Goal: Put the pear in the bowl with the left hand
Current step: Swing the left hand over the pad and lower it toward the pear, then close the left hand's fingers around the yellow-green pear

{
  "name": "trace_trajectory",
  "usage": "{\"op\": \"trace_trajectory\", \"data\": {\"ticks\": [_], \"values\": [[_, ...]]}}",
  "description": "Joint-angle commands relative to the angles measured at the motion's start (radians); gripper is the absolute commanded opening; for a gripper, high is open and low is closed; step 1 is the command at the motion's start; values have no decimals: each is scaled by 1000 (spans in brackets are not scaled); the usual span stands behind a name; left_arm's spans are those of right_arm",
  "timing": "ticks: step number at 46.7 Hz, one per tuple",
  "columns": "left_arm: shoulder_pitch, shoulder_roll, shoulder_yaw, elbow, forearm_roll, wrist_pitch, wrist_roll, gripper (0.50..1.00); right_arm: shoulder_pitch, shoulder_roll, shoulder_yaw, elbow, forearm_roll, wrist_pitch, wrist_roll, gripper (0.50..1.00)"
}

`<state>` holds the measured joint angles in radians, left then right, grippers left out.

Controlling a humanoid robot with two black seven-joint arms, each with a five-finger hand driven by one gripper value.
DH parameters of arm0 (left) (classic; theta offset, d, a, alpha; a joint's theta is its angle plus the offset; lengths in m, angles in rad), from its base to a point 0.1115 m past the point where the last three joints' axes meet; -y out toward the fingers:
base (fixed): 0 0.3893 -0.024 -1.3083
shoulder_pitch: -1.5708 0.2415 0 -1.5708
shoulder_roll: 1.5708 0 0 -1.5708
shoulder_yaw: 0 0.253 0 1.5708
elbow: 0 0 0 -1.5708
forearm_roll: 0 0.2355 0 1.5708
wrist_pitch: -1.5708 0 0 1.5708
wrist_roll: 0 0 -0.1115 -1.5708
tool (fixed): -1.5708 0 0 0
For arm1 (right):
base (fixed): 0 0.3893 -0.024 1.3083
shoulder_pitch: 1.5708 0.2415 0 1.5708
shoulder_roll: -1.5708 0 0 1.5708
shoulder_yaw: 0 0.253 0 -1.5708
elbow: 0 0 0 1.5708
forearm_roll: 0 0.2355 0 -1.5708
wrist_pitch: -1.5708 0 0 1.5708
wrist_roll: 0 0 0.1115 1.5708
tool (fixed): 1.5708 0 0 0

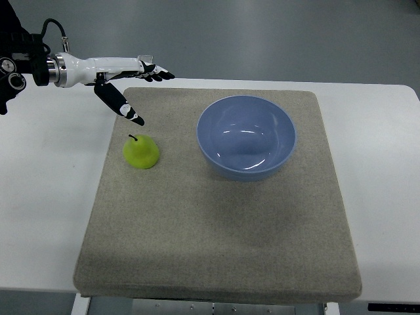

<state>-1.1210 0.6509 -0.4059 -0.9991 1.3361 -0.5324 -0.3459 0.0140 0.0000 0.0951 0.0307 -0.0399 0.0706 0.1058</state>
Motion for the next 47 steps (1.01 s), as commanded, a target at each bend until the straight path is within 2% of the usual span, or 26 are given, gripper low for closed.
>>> {"op": "trace_trajectory", "data": {"ticks": [1,8,22,35,47], "values": [[-6,-1,2,-41,84,0,-7,992,1,0,0,0,0,0,0,926],[-29,18,18,-118,198,-1,-19,992,0,0,0,0,0,0,0,924],[-100,42,121,-150,339,-3,-128,992,0,0,0,0,0,0,0,926],[-94,92,130,-213,350,-17,-136,992,0,0,0,0,0,0,0,926],[-86,92,191,-184,351,-6,-133,992,0,0,0,0,0,0,0,926]]}}
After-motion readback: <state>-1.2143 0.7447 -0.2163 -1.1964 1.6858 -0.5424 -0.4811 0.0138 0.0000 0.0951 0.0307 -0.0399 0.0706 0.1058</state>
